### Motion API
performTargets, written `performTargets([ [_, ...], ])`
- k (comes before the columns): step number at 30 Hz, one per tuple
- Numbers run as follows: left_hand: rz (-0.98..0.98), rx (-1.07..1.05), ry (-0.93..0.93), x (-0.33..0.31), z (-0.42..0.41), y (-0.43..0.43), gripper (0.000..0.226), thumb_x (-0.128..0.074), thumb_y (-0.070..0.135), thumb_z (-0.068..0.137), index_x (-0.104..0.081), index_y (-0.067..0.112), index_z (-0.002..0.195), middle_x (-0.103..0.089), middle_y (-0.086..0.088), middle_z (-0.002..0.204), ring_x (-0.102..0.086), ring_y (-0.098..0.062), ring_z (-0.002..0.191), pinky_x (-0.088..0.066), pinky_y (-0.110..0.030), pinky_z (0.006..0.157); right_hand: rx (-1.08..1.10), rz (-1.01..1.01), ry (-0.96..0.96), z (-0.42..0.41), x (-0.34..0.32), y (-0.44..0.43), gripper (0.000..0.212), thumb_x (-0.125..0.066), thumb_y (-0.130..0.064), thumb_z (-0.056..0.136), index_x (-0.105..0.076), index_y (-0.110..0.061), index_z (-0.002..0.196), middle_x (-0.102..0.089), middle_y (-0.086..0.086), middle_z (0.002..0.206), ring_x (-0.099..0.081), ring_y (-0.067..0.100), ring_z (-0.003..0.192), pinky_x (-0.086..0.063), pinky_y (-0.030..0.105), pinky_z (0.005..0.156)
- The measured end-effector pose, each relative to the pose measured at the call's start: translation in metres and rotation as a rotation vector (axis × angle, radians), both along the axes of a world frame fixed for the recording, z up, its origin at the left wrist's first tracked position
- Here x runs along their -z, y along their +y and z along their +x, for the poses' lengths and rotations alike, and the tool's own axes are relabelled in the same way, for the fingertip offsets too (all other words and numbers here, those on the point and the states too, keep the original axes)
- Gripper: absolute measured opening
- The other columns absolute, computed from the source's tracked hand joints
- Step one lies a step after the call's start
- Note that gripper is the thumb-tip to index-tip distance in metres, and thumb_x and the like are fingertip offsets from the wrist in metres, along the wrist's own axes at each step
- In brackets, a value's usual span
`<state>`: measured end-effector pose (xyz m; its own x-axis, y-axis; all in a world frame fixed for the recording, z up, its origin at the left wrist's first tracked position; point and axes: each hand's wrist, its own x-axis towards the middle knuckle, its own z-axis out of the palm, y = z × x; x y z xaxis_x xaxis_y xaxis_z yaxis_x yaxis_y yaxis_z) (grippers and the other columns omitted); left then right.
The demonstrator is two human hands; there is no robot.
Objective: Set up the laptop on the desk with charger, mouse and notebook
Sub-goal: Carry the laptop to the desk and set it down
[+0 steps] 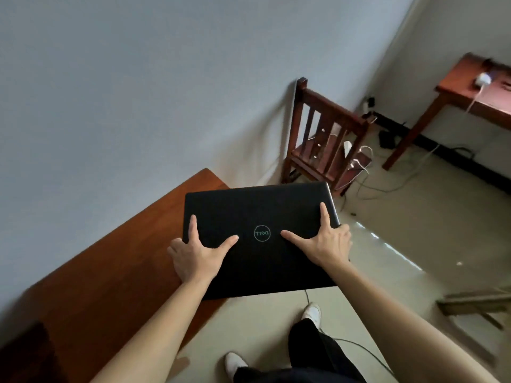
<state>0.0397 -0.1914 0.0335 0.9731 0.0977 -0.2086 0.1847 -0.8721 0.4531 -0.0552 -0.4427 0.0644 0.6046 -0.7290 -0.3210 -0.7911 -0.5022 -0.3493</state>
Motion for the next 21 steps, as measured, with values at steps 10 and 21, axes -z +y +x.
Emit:
performTargets([
  [10,-0.102,0.334,-0.227,-0.052,-0.031,-0.219,0.114,-0.053,0.096,0.057,-0.020,0.042,0.151,-0.044,-0.018,0.126,-0.044,-0.034,0.113,-0.054,-0.047,0.088,0.317,-0.051,-0.202,-0.092,-0.035,-0.182,0.140,-0.045,-0.108,0.038,0.008,-0.048,0.153,-0.041,0.022,0.131,-0.044,0.040,0.124,-0.037,0.053,0.106],
  [21,-0.113,0.537,-0.276,-0.075,-0.109,-0.488,0.118,-0.050,0.098,0.053,-0.019,0.042,0.153,-0.040,-0.016,0.122,-0.039,-0.031,0.109,-0.052,-0.042,0.086,0.523,-0.098,-0.326,-0.217,-0.048,-0.409,0.138,-0.042,-0.108,0.041,0.004,-0.047,0.156,-0.040,0.019,0.119,-0.044,0.038,0.114,-0.035,0.052,0.105],
])
